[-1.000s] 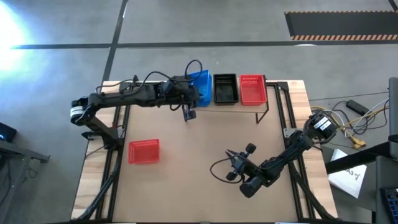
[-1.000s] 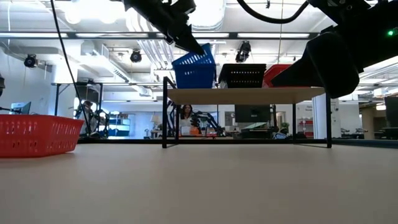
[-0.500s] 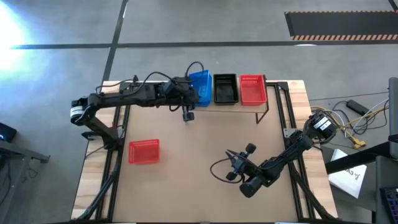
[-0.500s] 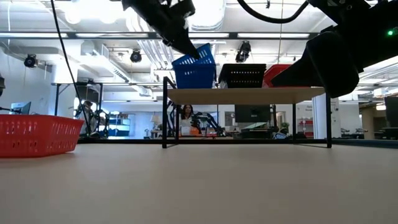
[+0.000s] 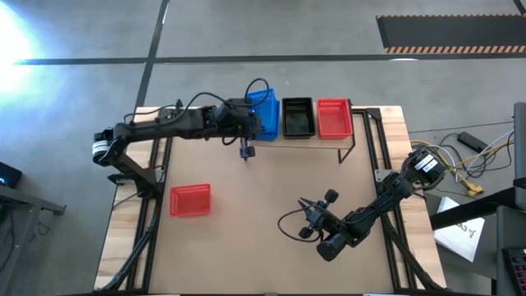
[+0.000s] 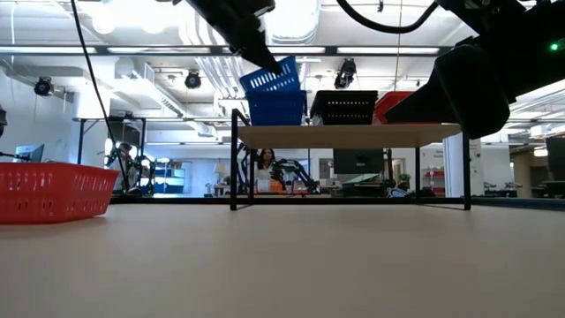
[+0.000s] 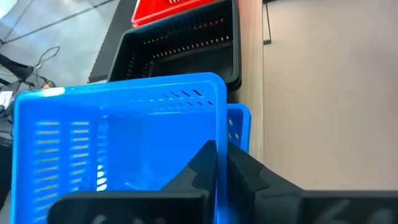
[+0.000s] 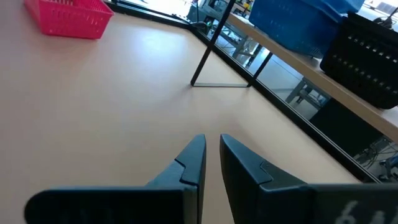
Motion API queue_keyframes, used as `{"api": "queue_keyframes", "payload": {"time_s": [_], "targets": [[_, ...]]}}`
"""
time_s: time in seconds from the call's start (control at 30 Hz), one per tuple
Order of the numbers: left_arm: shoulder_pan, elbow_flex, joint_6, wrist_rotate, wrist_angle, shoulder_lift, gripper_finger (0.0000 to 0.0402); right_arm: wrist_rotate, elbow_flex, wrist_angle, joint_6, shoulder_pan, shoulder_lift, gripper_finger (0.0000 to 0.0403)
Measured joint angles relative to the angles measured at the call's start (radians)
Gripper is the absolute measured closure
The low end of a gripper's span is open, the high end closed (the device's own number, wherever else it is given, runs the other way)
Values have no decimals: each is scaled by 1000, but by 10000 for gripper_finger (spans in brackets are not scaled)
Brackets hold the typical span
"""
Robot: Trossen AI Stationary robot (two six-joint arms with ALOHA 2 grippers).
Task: Stack baskets on shelf by color
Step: Stack the blue basket on top of the stacked blue baskets on the shelf
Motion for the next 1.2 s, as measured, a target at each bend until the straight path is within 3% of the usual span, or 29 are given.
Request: {"api": "queue_keyframes", "payload": {"time_s": [0.5,0.93,1.2], "targets": [[0,11,23,0,-38,21,396,1,0,0,-1,0,0,365],[-9,83,15,1,-107,20,248,1,0,0,-2,-3,0,364],[-20,36,40,17,-195,19,233,1,0,-1,-9,-6,0,364]]}}
